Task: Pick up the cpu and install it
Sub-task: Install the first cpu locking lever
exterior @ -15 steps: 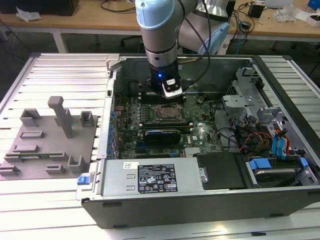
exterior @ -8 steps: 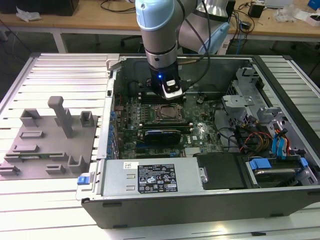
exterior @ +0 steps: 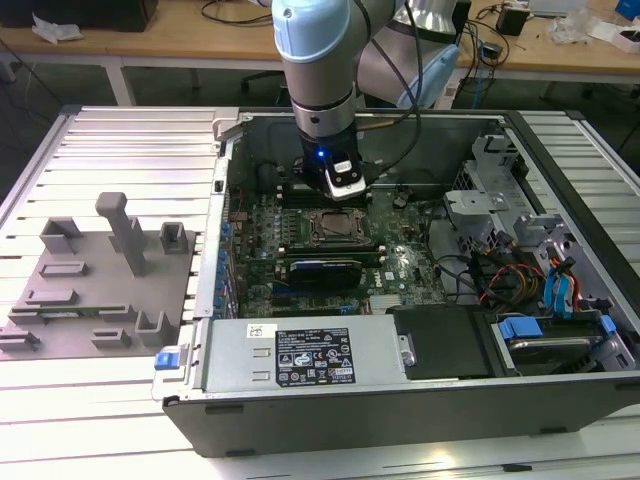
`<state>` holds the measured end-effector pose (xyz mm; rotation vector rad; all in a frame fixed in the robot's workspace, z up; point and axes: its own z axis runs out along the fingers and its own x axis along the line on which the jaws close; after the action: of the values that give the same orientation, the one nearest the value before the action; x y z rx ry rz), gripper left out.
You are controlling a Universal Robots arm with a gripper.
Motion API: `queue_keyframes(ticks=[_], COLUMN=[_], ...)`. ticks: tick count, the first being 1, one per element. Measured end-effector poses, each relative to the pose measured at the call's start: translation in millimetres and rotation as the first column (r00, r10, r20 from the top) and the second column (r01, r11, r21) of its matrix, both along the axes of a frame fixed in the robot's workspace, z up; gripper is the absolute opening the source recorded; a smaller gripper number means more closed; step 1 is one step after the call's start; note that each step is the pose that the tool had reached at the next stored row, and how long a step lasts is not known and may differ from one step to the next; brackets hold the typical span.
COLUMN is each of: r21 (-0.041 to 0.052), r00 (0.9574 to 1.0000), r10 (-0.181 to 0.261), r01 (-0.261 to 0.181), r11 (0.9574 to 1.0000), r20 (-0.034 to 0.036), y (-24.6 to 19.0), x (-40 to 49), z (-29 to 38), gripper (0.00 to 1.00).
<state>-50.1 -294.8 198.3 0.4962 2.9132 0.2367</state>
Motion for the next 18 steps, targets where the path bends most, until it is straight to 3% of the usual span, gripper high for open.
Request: queue_keyframes(ticks=[11,12,13,14,18], r21=[0.0009,0.0047,0.0198,0.0238,0.0219], r00=[1.0000,1.0000,1.0000,1.0000,1.0000], r10=[0.000,0.000,0.000,0.000,0.000], r01=[0.000,0.000,0.000,0.000,0.000], r11=[1.0000,1.0000,0.9998,0.9997,0.9998], r20=[-0.0001,0.0001,0.0000,0.0001,0.0001], y=[0.0,0.0,0.0,0.0,0.0], x=[9.5,9.6,9.5,9.5,9.5], z=[-0.5,-0.5,-0.5,-0.6,1.4], gripper=[0.11,0.11,0.11,0.11,0.11])
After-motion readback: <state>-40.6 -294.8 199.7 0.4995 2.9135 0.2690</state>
